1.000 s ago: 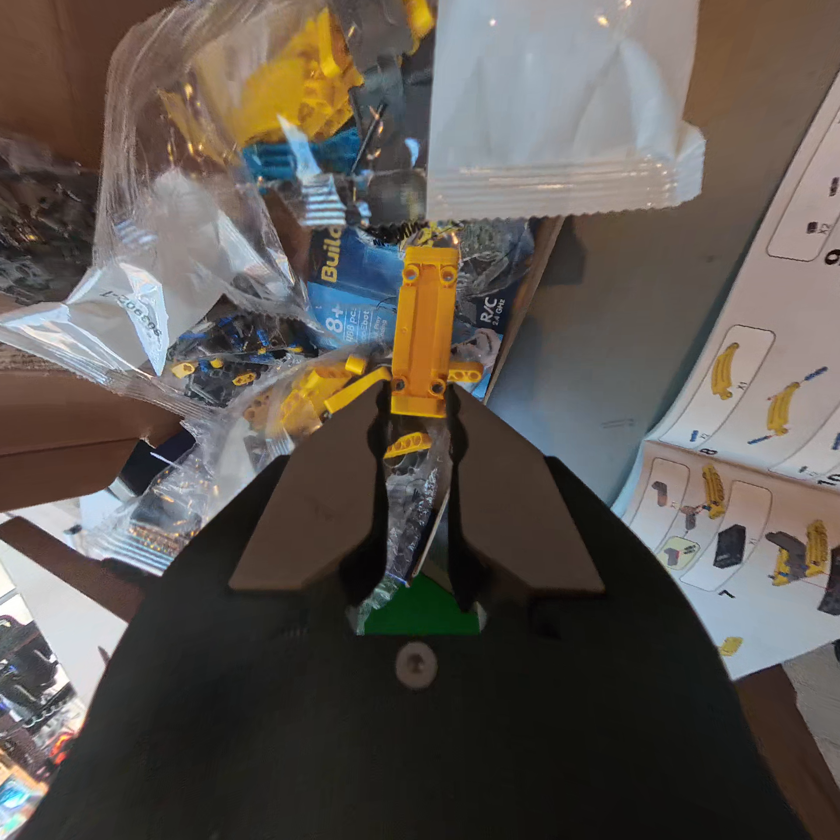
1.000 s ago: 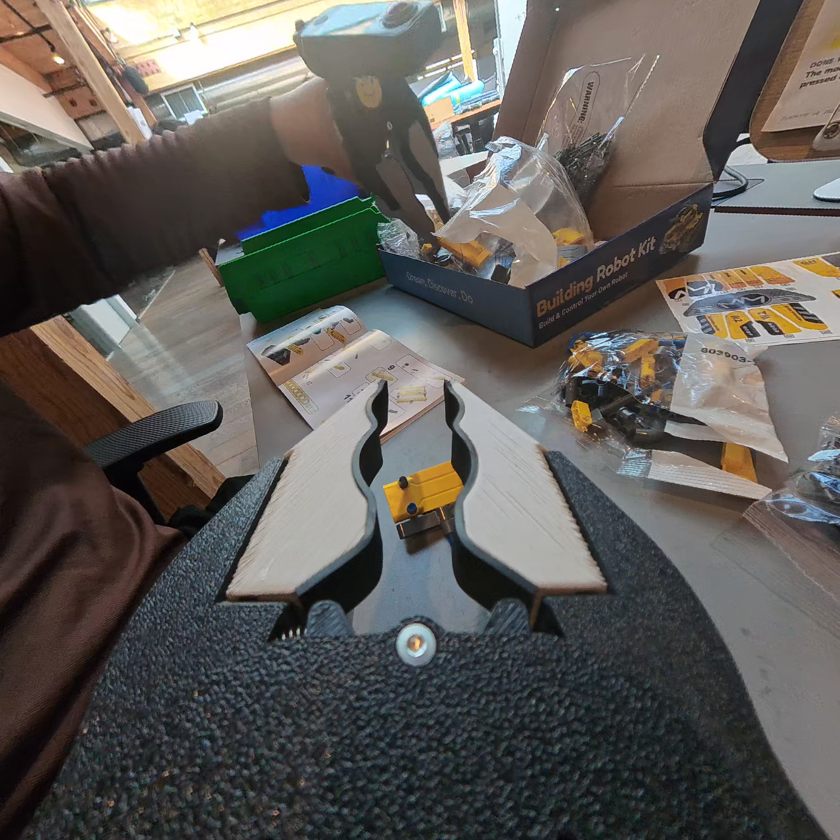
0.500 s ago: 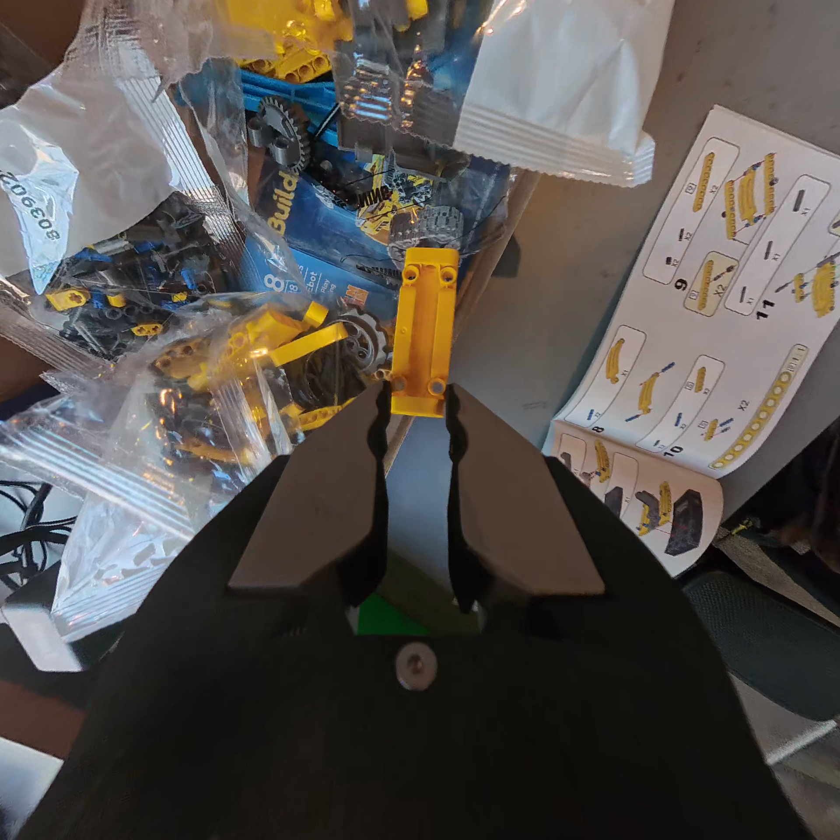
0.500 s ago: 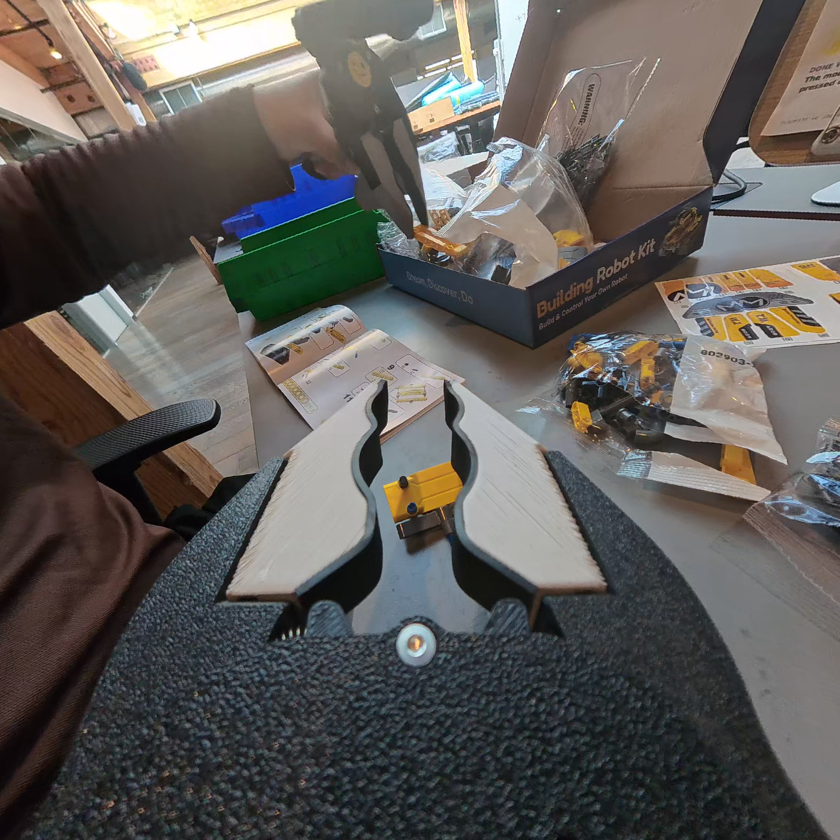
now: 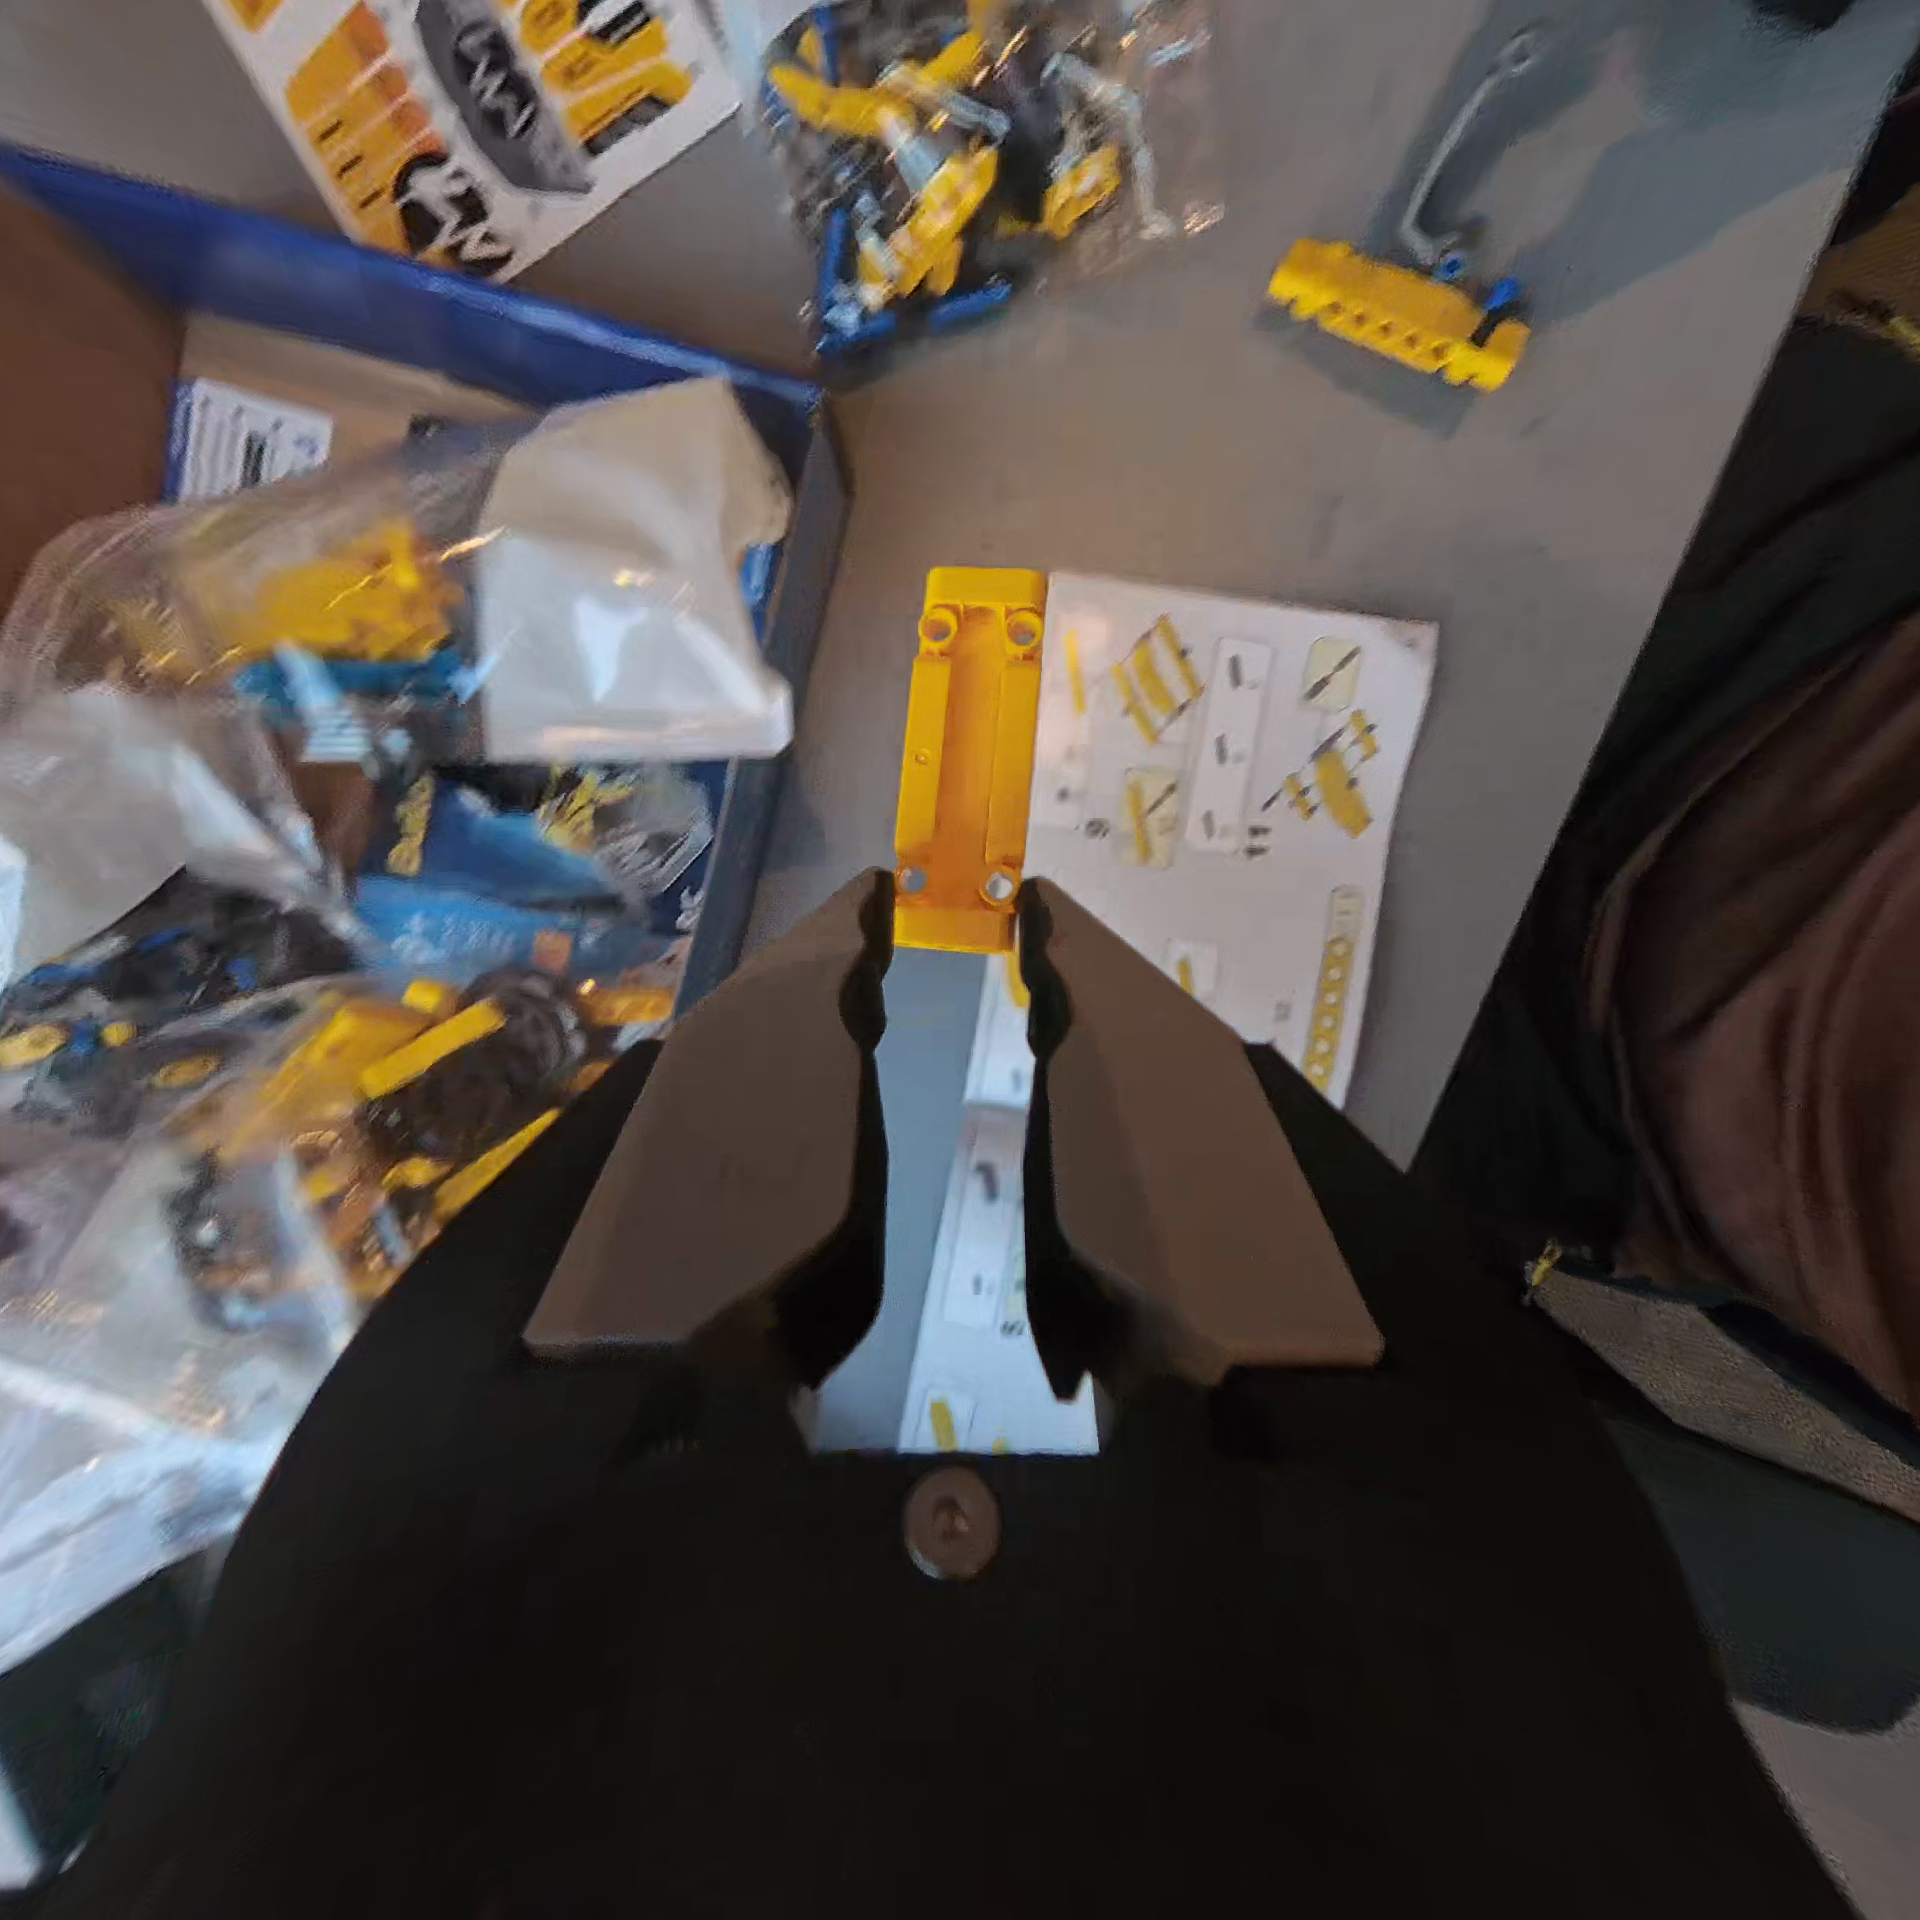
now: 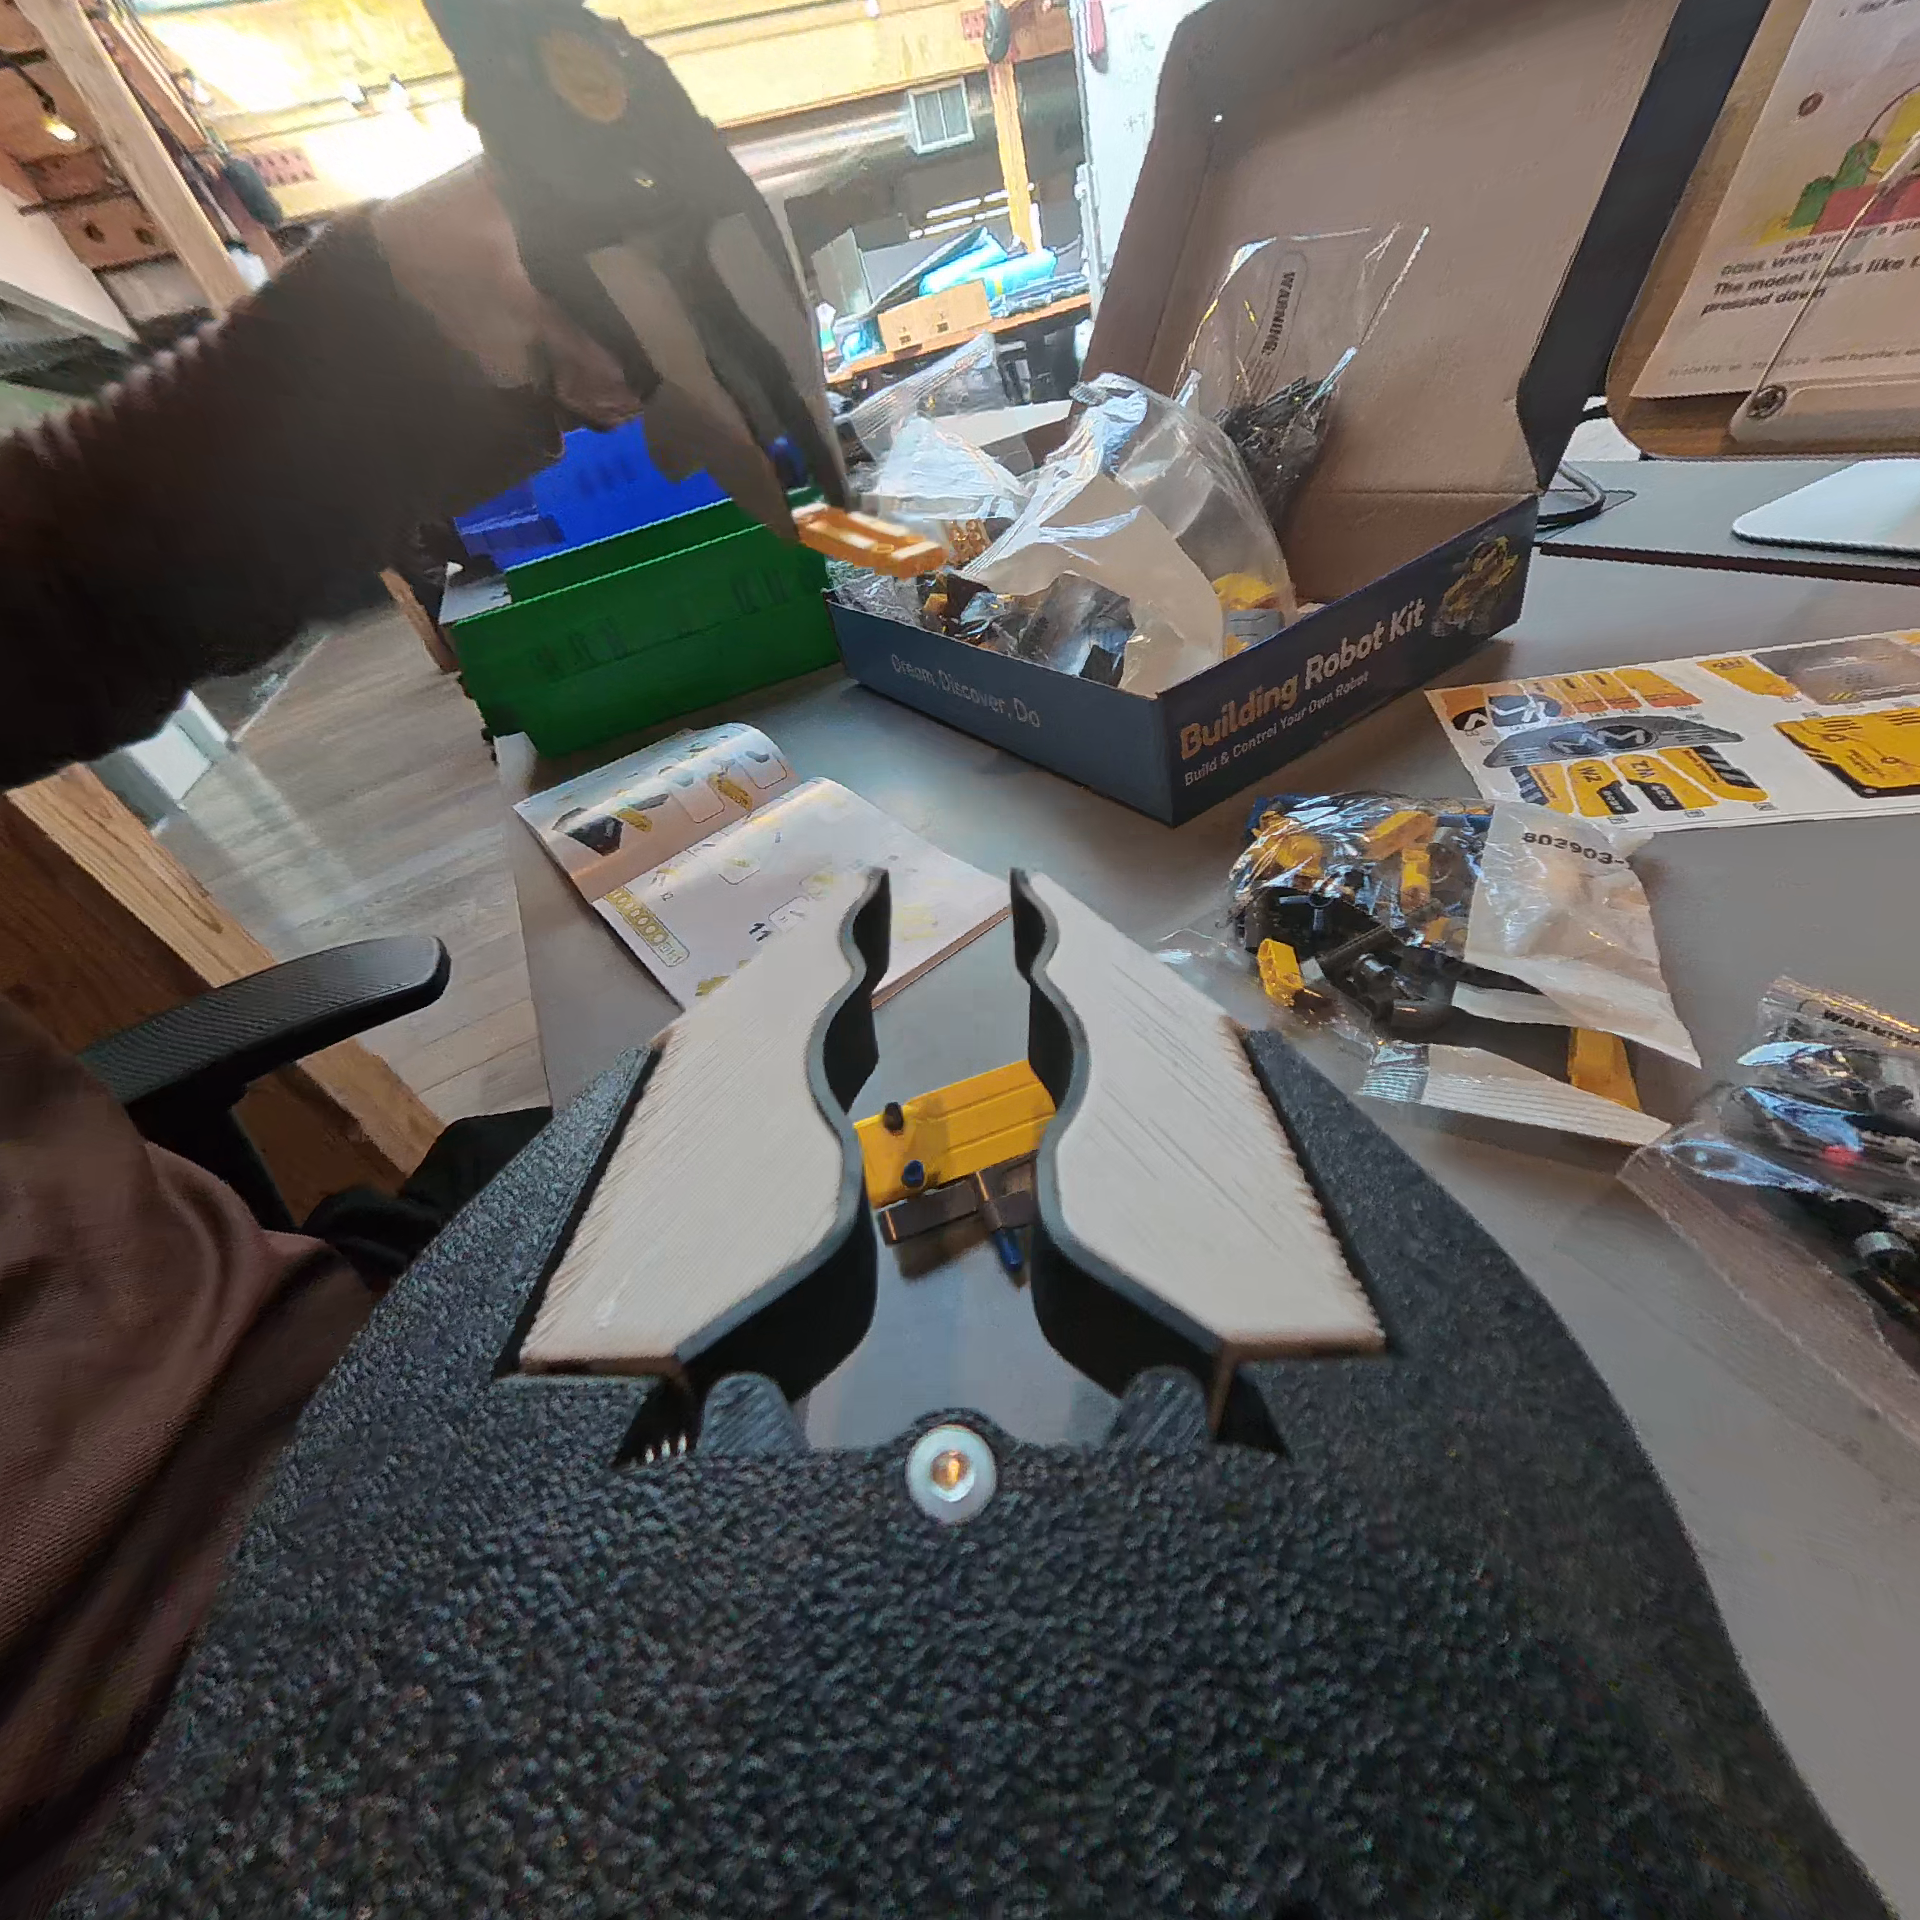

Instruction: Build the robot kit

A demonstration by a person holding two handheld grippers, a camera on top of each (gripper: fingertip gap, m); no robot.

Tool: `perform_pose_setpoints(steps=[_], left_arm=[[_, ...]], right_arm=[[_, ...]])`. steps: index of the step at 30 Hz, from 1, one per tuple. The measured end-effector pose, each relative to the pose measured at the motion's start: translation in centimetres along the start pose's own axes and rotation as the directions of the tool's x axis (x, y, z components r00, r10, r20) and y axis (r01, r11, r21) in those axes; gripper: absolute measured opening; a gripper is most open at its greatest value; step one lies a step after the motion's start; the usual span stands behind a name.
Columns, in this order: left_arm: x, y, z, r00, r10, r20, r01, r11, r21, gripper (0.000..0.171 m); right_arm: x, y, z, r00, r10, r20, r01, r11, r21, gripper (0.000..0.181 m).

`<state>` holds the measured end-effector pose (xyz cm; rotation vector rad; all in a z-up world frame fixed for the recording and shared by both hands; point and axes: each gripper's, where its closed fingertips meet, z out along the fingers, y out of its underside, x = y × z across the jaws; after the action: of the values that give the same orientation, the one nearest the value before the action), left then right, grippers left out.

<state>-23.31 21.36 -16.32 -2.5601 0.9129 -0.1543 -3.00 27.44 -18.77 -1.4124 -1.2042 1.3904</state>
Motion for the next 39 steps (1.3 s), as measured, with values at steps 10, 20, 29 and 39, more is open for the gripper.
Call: perform_pose_setpoints(steps=[10, 20, 29, 39], left_arm=[[8.0, -2.6, 13.8, 0.987, -0.162, 0.015, 0.162, 0.986, 0.041, 0.022], [9.1, -3.5, 14.4, 0.977, -0.210, 0.039, 0.201, 0.967, 0.154, 0.022], [8.9, -7.2, 9.1, 0.979, -0.110, 0.174, 0.037, 0.925, 0.377, 0.021], [13.5, -10.2, 8.4, 0.967, 0.003, 0.255, -0.127, 0.873, 0.471, 0.021]], right_arm=[[1.2, -0.7, -1.0, 0.995, -0.036, -0.089, 0.039, 0.998, 0.041, 0.021], [1.2, -0.5, -0.8, 0.995, -0.042, -0.086, 0.045, 0.999, 0.027, 0.021], [-0.5, -0.2, 0.0, 0.999, 0.028, -0.028, -0.029, 0.999, -0.031, 0.032], [-3.4, -0.6, 0.3, 0.951, 0.277, 0.138, -0.268, 0.960, -0.084, 0.011]])
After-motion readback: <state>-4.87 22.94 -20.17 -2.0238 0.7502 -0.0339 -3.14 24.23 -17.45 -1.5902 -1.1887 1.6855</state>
